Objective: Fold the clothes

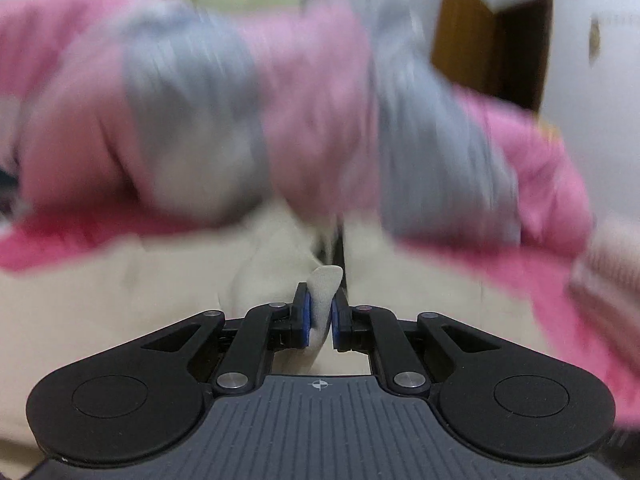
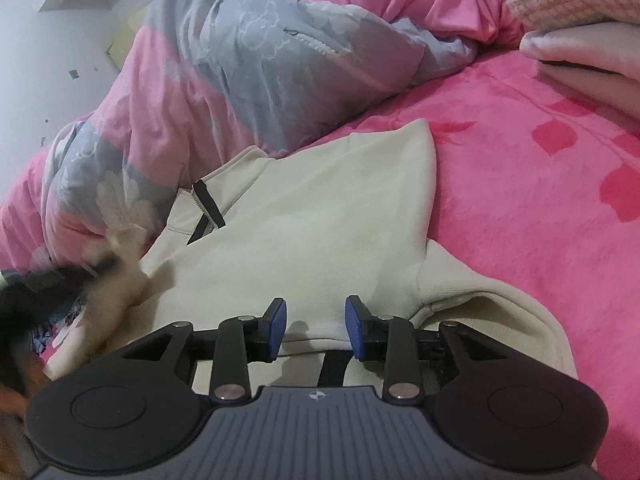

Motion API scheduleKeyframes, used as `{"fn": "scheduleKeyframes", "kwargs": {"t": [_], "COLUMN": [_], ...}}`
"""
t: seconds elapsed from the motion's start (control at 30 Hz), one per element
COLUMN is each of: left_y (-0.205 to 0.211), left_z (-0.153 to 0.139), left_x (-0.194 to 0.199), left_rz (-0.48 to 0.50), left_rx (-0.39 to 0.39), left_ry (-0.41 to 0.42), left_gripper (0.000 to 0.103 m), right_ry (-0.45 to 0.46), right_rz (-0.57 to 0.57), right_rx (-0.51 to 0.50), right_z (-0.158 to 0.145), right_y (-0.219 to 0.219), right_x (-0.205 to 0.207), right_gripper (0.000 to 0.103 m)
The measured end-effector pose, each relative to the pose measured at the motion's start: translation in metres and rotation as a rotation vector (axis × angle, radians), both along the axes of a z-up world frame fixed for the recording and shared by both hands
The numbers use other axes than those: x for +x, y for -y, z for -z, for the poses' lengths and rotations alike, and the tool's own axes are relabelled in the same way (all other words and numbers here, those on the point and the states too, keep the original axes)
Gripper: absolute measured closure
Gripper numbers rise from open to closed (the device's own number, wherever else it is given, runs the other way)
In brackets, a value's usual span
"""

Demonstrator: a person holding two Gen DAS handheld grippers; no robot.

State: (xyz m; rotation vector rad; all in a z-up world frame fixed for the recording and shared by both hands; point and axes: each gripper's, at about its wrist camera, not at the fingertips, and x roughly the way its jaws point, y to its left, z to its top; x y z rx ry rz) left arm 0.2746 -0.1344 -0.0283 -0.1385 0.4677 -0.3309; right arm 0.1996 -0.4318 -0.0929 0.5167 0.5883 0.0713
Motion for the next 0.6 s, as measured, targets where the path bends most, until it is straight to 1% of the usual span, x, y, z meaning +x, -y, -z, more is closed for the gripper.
{"fn": "scheduleKeyframes", "kwargs": {"t": [0.07, 0.13, 0.2, 0.23, 0.3, 0.33, 0.37, 0.43, 0.5, 0.53, 0.6], "left_y": [-0.012, -0.024, -0.037, -0.043, -0.055, -0.061, -0.072, -0.103, -0.138, -0.155, -0.189], "left_z": [-0.002, -0.004, -0.006, -0.008, -0.010, -0.011, -0.013, -0.018, -0.024, -0.027, -0.034], "left_x": [-0.004, -0.007, -0.011, -0.012, -0.016, -0.018, -0.020, -0.025, -0.027, -0.027, -0.027], "left_rz": [0.015, 0.031, 0.046, 0.054, 0.069, 0.076, 0.068, 0.018, -0.045, -0.080, -0.150], "left_rx": [-0.010, -0.019, -0.029, -0.034, -0.044, -0.049, -0.056, -0.085, -0.139, -0.167, -0.224], "left_ry": [-0.029, -0.058, -0.088, -0.102, -0.131, -0.146, -0.152, -0.156, -0.171, -0.174, -0.180], "left_gripper": [0.091, 0.088, 0.077, 0.075, 0.065, 0.064, 0.063, 0.062, 0.061, 0.061, 0.061], "right_ry": [0.000, 0.001, 0.004, 0.005, 0.004, 0.003, 0.002, -0.008, -0.024, -0.042, -0.069], "right_rz": [-0.003, -0.011, -0.021, -0.024, -0.027, -0.027, -0.027, -0.029, -0.031, -0.033, -0.033], "right_rx": [-0.011, -0.019, -0.027, -0.032, -0.038, -0.038, -0.037, -0.046, -0.064, -0.092, -0.128], "right_z": [0.000, -0.001, -0.002, -0.002, -0.002, -0.003, -0.003, -0.004, -0.007, -0.011, -0.022], "right_y": [-0.001, -0.004, -0.005, -0.006, -0.008, -0.007, -0.007, -0.008, -0.011, -0.015, -0.024], "right_x": [0.000, 0.001, 0.001, 0.001, 0.001, 0.001, 0.001, 0.002, 0.004, 0.006, 0.010], "right_gripper": [0.067, 0.062, 0.057, 0.057, 0.056, 0.056, 0.056, 0.056, 0.056, 0.056, 0.050]}}
